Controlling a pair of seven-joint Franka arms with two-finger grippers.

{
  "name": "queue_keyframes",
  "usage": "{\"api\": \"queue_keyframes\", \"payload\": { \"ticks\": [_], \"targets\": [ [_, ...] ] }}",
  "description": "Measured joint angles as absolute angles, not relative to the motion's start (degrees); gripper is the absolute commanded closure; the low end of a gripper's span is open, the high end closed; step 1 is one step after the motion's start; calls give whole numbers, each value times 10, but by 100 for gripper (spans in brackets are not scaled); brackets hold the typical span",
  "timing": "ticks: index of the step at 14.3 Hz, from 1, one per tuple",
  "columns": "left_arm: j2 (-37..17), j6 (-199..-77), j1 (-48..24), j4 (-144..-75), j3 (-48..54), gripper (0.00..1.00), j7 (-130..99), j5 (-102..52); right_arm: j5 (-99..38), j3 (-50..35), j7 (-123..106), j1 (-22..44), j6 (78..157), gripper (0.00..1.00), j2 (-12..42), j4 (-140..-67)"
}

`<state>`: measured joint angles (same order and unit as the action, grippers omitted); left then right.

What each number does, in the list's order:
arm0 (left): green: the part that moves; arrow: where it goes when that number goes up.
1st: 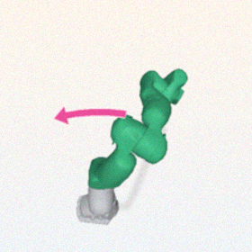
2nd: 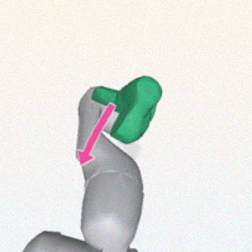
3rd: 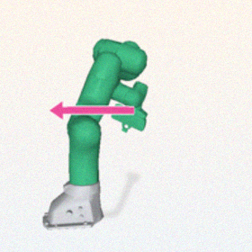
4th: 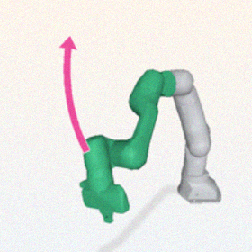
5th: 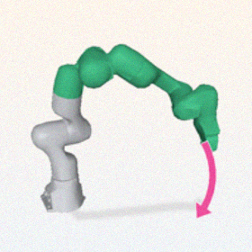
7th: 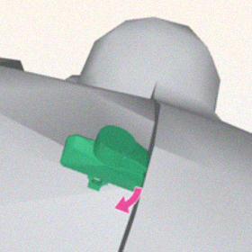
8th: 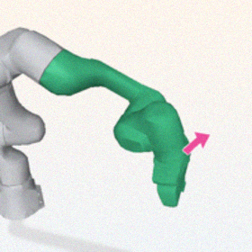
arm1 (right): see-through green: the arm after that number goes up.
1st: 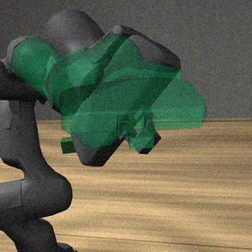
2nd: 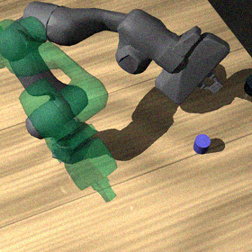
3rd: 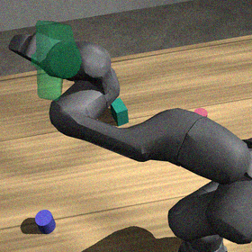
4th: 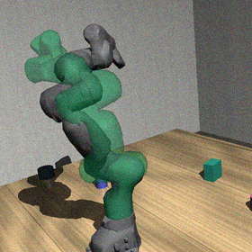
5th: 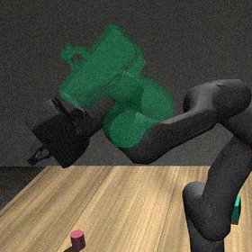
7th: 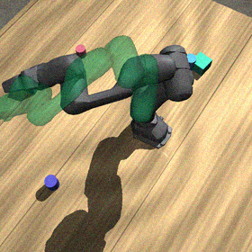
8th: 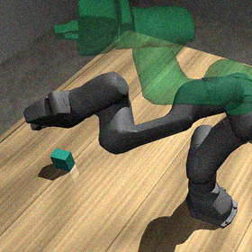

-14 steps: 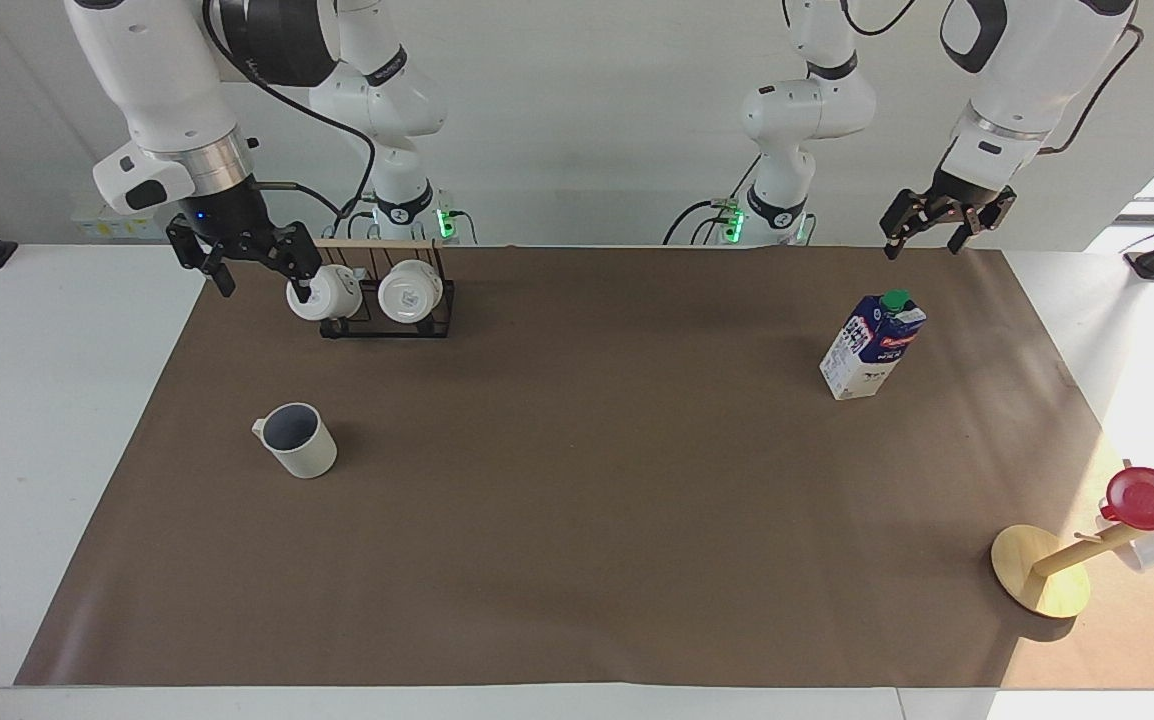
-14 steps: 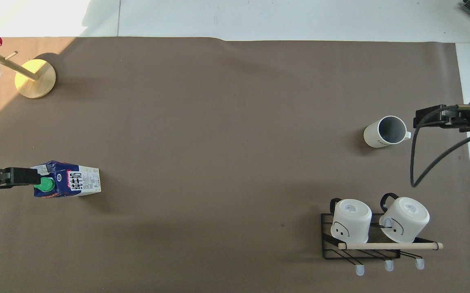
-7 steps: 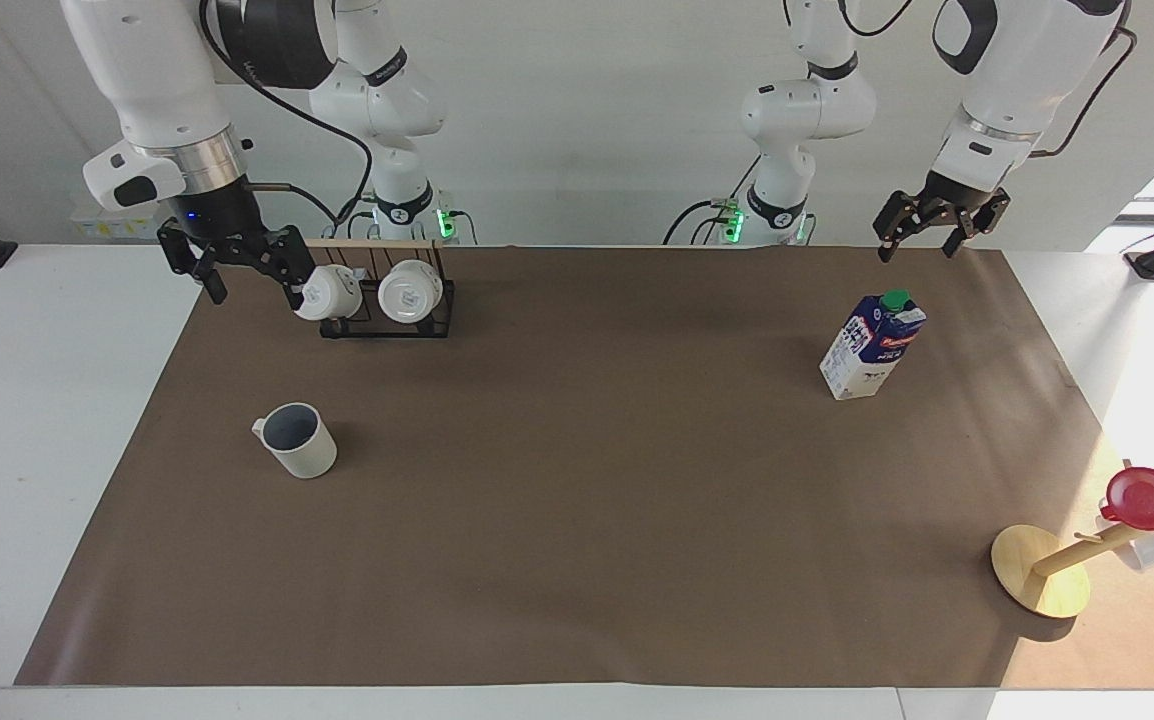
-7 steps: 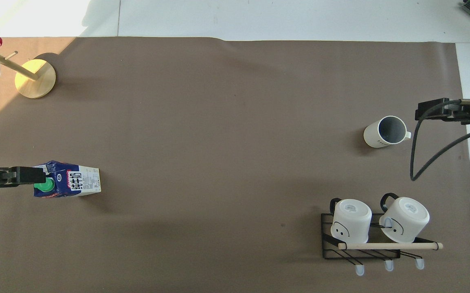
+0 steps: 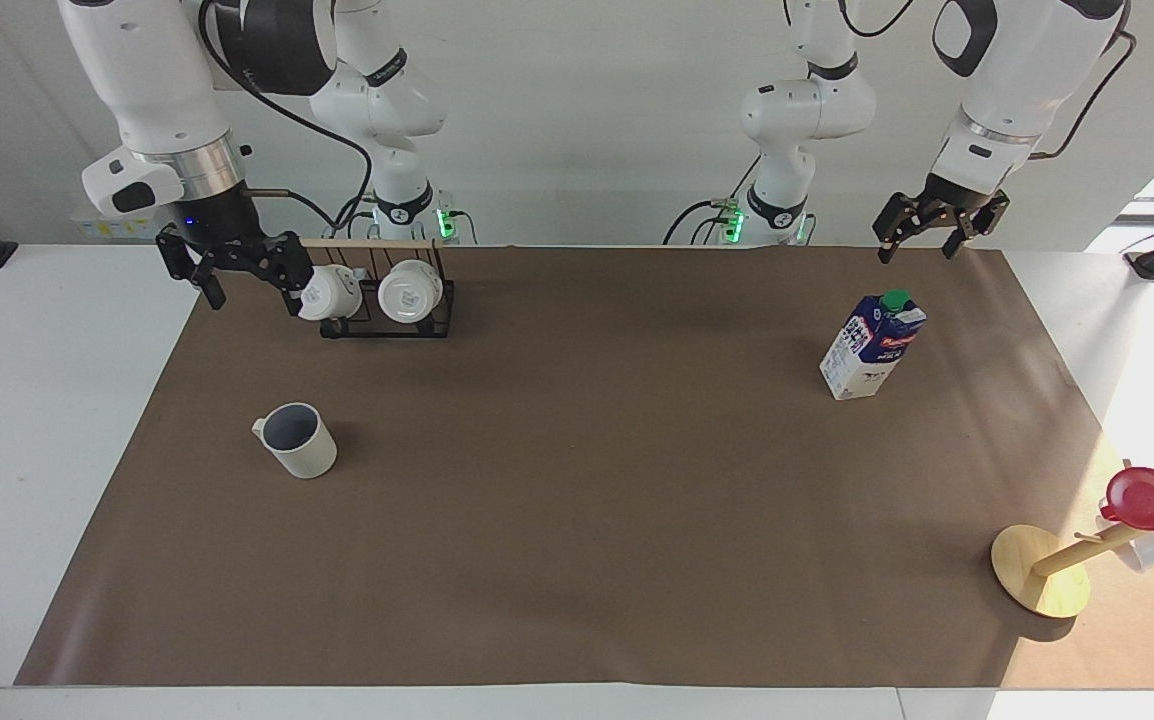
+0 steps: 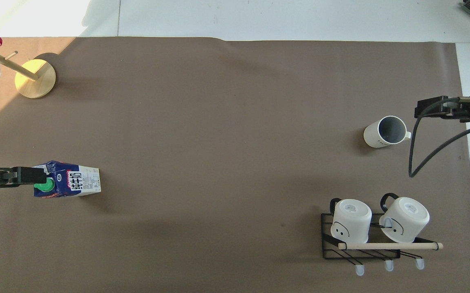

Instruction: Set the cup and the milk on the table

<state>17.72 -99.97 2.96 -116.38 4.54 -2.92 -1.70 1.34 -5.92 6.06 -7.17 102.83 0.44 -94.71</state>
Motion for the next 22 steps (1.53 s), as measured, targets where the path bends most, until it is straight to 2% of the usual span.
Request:
{"api": "queue_keyframes", "payload": {
  "ticks": [4,7,11,15,18,20,22],
  "targets": [
    [176,-1034,30,-1189,45,0,-25,-17,14,-58,61,-90,1062,0,59,-955],
    [176,-1067,33,-1213,40,0,21,-17,15,-58,61,-92,1128,0,99,-981],
    [176,-1086,41,-1241,36,0,56,-17,37,-59,61,-88,1182,0,108,-1029],
    [176,-1105,40,-1257,39,0,57,-17,38,-60,67,-82,1194,15,125,-1043],
    [176,-1122,40,-1267,40,0,57,-17,39,-60,94,-68,1198,16,128,-1067],
    [176,-1137,40,-1276,40,0,59,-17,45,-60,96,-68,1229,21,130,-1089],
    [176,-1148,40,-1288,40,0,60,-17,58,-59,96,-69,1249,37,137,-1100]
  ]
}}
